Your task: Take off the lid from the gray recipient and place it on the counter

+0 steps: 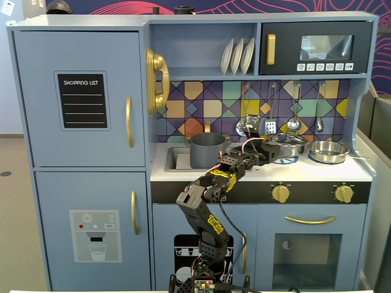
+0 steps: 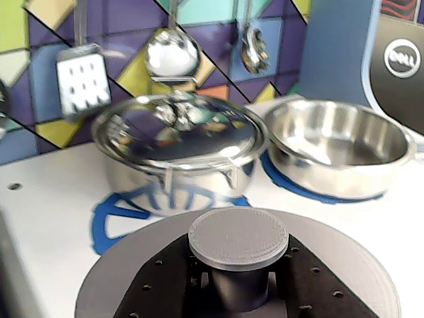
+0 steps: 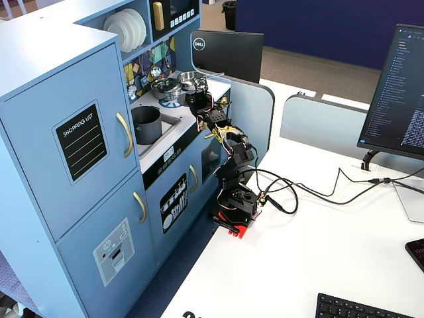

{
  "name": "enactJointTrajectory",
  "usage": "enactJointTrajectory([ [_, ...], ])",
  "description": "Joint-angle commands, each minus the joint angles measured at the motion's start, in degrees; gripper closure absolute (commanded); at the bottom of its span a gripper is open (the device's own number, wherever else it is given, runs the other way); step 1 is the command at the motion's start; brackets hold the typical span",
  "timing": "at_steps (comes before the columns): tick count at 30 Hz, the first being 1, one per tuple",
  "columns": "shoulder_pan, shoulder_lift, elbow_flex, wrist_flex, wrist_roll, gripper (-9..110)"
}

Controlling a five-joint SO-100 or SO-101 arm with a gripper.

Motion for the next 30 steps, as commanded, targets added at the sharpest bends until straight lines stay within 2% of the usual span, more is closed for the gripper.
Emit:
enactJointTrajectory([
  [1, 0.4, -1.0, -0.2, -4.7, 0.7, 102],
  [11, -0.5, -8.3, -0.3, -10.9, 0.7, 102],
  [30, -2.1, -16.6, -3.9, -12.9, 0.4, 102],
])
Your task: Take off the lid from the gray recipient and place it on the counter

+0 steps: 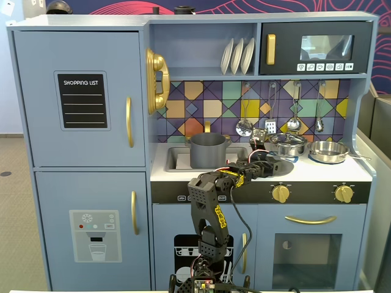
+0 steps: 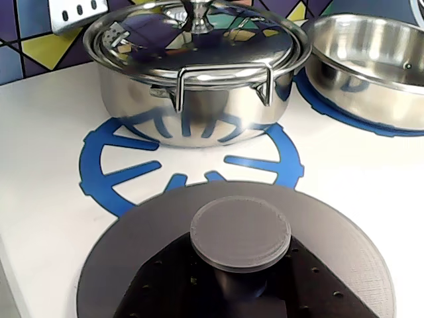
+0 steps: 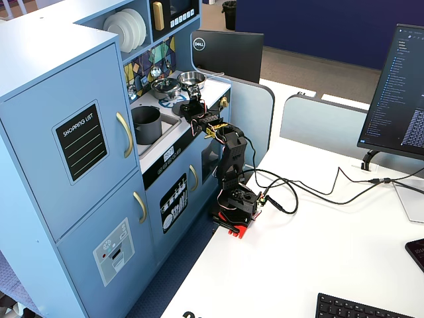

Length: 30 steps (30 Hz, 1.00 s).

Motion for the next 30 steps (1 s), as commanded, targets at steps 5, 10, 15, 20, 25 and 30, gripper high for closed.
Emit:
enactJointTrajectory([
  [5, -0.5, 0.3, -3.4, -1.5, -0.2, 102],
  [10, -0.2, 0.4, -3.1, -0.4, -1.1, 92],
  [15, 1.1, 1.5, -2.3, 1.3, -0.7, 76],
  [20, 1.5, 3.3, -0.3, 1.6, -2.0, 71],
  [25, 1.7, 5.1, 1.1, 1.9, -1.6, 70],
  [30, 0.8, 8.3, 1.6, 2.6, -1.6, 69],
])
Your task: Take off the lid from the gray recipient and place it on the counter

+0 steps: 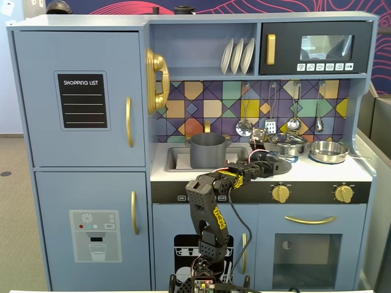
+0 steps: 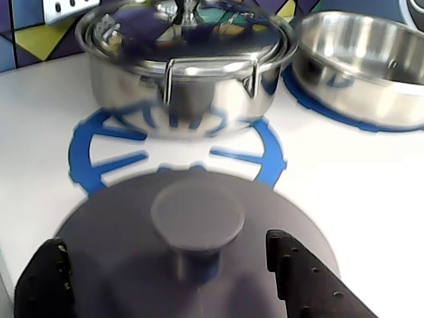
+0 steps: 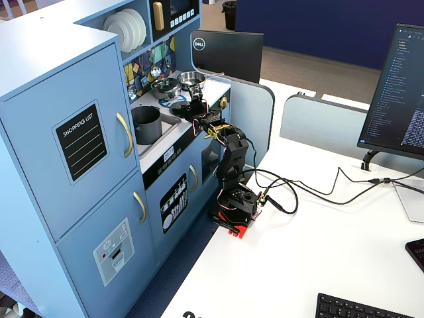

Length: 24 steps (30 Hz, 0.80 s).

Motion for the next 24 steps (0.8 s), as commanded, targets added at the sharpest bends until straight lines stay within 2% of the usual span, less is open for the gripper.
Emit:
enactJointTrajectory([
  [1, -0.4, 4.8, -0.4, 1.2, 0.0, 69],
  [14, -3.6, 24.0, 0.9, 15.8, -0.7, 71],
  [18, -6.5, 34.2, 0.8, 27.8, -0.3, 74],
  [24, -13.2, 47.1, -0.1, 51.7, 3.3, 82],
])
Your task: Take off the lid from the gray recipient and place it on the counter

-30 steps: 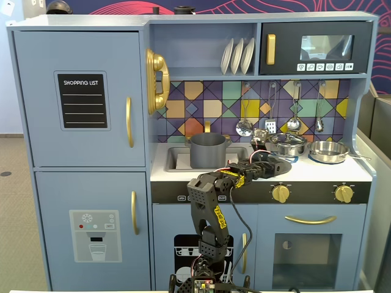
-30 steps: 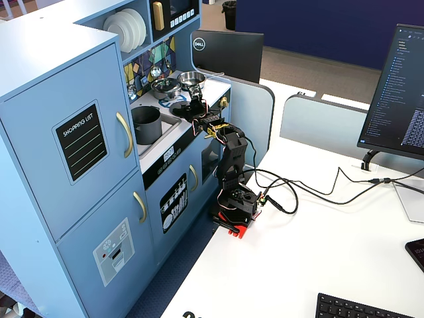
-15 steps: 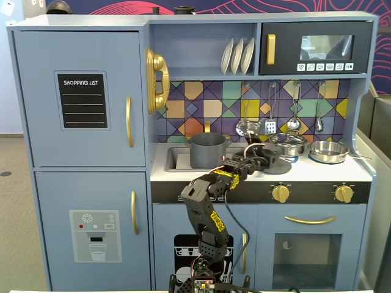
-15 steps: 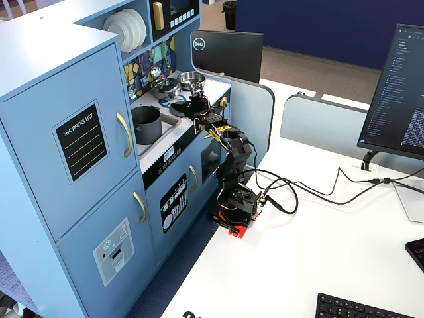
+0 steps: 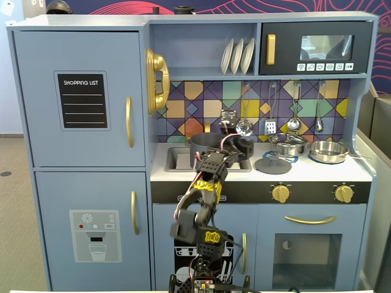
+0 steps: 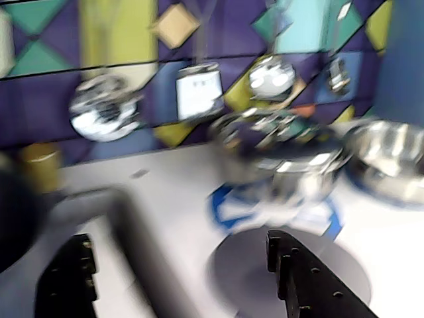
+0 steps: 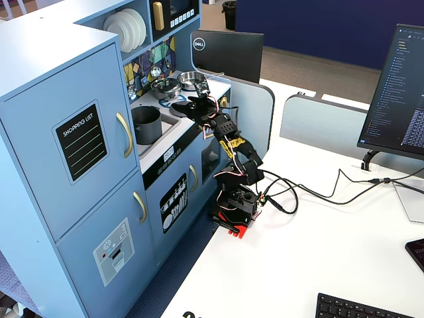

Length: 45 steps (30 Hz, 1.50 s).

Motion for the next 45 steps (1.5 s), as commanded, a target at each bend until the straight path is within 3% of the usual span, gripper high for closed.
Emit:
enactJointTrajectory([
  [1, -4.3, 7.1, -2.1, 18.5, 2.0, 84],
  [5, -10.5, 11.3, -3.7, 33.9, 4.4, 91],
  [7, -13.8, 13.4, -3.4, 40.3, 5.3, 100],
  [10, -16.9, 16.1, -0.3, 46.0, 4.9, 102],
  [14, -21.6, 18.2, 7.6, 48.1, 3.3, 102],
  [26, -27.9, 19.4, 39.8, 38.6, 21.4, 102],
  [31, -27.5, 23.4, 49.3, 35.9, 18.6, 101],
  [45, -25.9, 30.5, 51.6, 57.1, 14.5, 99],
])
